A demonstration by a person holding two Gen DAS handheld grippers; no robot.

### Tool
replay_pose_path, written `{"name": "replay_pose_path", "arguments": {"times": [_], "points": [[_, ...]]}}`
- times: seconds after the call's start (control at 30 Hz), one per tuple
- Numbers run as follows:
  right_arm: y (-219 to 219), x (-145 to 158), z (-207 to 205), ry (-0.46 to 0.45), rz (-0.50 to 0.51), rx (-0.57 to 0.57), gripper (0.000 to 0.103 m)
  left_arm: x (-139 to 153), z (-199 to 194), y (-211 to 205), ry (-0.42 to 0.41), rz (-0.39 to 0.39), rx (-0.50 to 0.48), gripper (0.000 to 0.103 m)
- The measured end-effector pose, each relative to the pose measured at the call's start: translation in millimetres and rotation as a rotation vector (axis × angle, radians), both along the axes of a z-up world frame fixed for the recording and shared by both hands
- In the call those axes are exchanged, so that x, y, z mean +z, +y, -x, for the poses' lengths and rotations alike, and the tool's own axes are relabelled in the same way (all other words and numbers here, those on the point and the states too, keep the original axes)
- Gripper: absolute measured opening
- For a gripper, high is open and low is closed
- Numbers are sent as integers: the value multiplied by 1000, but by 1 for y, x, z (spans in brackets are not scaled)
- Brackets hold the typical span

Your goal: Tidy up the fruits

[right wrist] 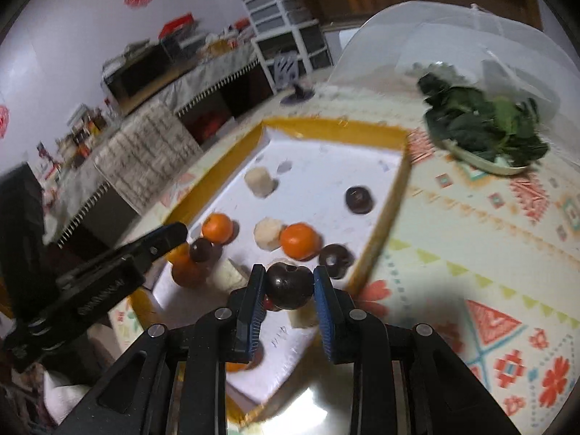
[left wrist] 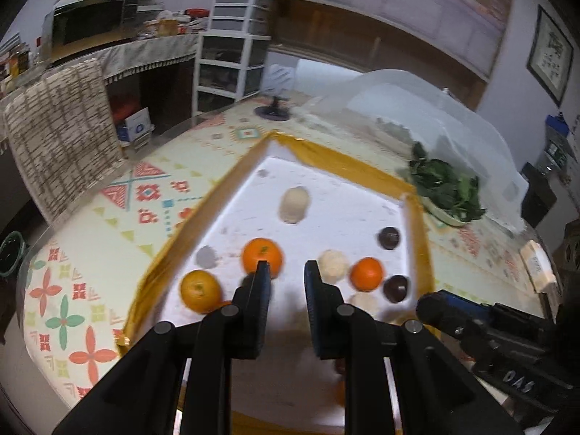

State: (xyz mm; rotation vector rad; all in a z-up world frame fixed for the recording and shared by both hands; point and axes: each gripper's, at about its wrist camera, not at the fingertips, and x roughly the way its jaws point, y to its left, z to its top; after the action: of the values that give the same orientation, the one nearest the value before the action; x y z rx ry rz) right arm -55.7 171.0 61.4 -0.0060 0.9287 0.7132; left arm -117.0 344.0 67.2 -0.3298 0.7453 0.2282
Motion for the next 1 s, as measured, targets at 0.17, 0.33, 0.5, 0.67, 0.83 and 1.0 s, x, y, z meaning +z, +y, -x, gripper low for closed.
{"name": "replay_pose_path", "arguments": {"times": [0.17, 0.33, 0.5, 0.67, 0.83, 1.0], "points": [[17, -6, 5, -67, 82, 0, 29, -1, 2, 1, -7, -27, 8, 41], [25, -4, 11, -122, 123, 7, 39, 9, 10, -5, -57, -75, 29, 71], [22, 5, 19, -187, 138, -8, 53, 18, 18, -5, -84, -82, 42, 81], [-7, 18, 16, -169, 54, -53, 53, 25, 25, 3, -94, -77, 67, 81], [-68, 25, 0, -130, -22, -180, 53, 29, 33, 11, -108, -69, 96, 81], [-137, 20, -14, -93, -45, -314, 53, 32, 37, 10, -120, -63, 88, 81]]}}
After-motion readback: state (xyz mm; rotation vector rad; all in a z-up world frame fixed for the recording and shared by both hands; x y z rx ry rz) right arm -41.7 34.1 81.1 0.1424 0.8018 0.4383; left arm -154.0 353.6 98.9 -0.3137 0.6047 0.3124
